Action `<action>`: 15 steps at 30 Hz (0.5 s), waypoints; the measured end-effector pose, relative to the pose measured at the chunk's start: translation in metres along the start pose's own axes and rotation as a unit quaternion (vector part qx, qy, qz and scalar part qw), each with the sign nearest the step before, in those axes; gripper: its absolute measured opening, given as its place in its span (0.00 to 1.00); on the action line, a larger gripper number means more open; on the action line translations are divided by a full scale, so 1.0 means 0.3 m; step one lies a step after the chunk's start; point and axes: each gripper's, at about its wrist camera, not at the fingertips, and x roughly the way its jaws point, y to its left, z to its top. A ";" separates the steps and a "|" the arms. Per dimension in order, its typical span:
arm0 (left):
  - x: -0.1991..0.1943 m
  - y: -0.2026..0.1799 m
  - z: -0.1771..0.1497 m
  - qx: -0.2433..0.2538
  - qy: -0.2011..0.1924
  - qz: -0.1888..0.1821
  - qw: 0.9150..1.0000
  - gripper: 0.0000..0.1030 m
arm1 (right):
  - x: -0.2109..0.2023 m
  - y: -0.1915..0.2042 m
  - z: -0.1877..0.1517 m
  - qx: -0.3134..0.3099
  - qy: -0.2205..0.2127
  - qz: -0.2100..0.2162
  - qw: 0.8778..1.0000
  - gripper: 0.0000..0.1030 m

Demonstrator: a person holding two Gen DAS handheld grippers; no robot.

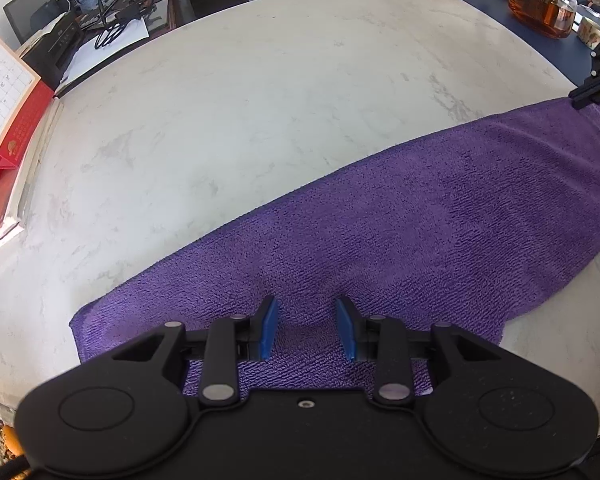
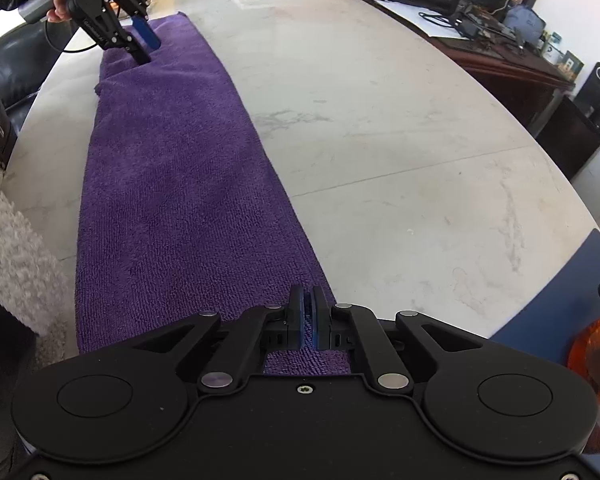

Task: Fold towel

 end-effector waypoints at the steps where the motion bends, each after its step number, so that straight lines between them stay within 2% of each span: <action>1: 0.001 0.003 0.000 0.000 0.000 -0.002 1.000 0.30 | -0.002 -0.003 0.001 0.000 -0.001 -0.004 1.000 0.03; 9: 0.011 0.029 0.008 0.006 0.005 -0.016 1.000 0.34 | 0.017 -0.026 0.010 0.008 0.004 -0.033 0.999 0.03; 13: 0.014 0.031 0.011 0.011 0.006 -0.020 1.000 0.34 | 0.040 -0.016 -0.002 0.006 0.011 -0.070 0.997 0.07; 15: 0.014 0.031 0.012 0.012 0.007 -0.021 1.000 0.34 | 0.026 -0.035 -0.017 0.033 0.012 -0.090 0.995 0.07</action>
